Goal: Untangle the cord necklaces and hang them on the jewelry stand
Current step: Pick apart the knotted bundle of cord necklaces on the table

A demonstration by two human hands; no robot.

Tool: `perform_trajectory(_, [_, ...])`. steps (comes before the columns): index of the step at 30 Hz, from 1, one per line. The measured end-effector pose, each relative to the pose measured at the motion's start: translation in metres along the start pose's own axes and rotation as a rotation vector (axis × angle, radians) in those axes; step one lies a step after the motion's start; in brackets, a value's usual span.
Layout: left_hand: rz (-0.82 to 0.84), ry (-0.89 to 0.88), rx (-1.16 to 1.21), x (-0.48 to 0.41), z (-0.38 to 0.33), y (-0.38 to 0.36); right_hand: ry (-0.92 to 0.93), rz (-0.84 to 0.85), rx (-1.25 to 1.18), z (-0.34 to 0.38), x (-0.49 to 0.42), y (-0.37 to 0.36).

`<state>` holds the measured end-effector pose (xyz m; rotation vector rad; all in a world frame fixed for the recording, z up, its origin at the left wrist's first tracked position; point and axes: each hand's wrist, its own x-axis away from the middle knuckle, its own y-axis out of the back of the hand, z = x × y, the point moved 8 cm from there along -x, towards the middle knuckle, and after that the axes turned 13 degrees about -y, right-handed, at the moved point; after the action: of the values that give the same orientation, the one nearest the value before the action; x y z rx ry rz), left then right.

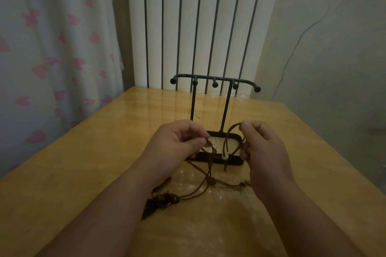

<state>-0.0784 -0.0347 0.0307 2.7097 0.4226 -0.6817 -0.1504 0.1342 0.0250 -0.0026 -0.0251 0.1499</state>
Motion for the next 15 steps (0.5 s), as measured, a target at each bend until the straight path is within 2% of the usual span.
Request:
perform_trajectory(7, [-0.026, -0.028, 0.018, 0.001, -0.003, 0.002, 0.046, 0.023, 0.046, 0.000, 0.000, -0.002])
perform_trajectory(10, [-0.044, -0.055, 0.019, 0.000, -0.006, 0.004, 0.081, 0.082, 0.072, 0.003, 0.002, -0.006])
perform_trajectory(12, [-0.068, -0.070, 0.016, 0.000, -0.007, 0.006, 0.076, 0.136, 0.167, 0.002, 0.001, -0.014])
perform_trajectory(15, [-0.113, -0.068, 0.006, -0.001, -0.005, 0.011, 0.005, 0.115, 0.270, -0.007, -0.003, -0.017])
